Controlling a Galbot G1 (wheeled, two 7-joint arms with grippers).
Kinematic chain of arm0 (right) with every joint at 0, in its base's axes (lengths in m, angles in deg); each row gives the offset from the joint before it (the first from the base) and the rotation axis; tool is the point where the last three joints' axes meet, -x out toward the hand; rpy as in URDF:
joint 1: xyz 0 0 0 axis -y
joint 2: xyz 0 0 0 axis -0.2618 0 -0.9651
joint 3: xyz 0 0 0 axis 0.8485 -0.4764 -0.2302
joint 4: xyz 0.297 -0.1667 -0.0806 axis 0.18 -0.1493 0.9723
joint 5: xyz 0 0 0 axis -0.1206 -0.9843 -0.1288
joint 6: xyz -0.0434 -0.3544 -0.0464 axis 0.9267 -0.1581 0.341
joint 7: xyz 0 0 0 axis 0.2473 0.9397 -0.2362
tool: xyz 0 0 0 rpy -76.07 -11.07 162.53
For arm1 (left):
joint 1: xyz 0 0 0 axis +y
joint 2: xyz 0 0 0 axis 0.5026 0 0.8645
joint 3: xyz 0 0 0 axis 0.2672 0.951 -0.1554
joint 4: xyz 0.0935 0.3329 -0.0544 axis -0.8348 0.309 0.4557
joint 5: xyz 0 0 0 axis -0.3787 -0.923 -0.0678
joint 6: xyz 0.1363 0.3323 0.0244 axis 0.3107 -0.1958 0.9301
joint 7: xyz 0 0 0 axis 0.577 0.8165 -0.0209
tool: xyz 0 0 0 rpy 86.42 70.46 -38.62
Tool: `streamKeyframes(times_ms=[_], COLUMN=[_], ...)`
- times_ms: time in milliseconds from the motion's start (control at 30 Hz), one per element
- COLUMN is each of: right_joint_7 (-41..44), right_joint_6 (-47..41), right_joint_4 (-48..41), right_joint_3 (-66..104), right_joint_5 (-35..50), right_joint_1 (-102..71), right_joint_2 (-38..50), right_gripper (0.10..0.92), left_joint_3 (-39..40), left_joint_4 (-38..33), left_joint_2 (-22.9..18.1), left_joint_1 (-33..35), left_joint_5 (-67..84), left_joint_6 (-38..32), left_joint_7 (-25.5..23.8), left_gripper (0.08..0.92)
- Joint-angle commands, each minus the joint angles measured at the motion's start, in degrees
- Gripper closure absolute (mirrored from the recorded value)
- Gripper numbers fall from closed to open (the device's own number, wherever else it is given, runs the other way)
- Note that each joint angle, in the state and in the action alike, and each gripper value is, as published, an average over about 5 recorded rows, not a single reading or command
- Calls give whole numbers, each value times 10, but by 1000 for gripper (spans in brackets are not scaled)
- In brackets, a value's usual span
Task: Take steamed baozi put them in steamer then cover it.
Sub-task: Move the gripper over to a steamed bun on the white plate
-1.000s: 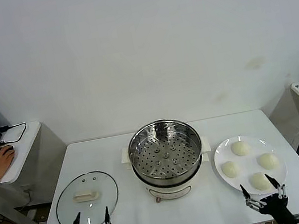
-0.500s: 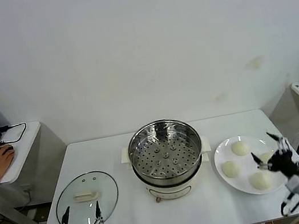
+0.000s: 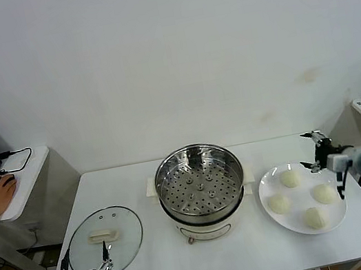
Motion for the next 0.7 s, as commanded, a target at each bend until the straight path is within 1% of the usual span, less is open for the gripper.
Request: streamKeyframes(times_ms=[33, 233, 567, 700], right_joint_7=[149, 159, 147, 134], right_joint_6=[47, 60, 58, 63], right_joint_4=[-171, -219, -248, -272], right_joint_3=[-244, -258, -272, -268], right_joint_5=[0, -3, -2, -16], right_joint_1=[241, 249, 236, 232], right_joint_2=[-2, -48, -101, -125], right_gripper=[203, 202, 202, 203], left_joint_3=[-19, -25, -31, -34], left_joint_4=[2, 4, 6, 8], left_joint_2=[4, 6, 5, 4], left_joint_1=[0, 1, 4, 8], left_joint_5=[2, 3, 3, 3], left_joint_6=[3, 3, 3, 2], left_joint_7=[7, 7, 7, 7], left_gripper=[177, 177, 177, 177])
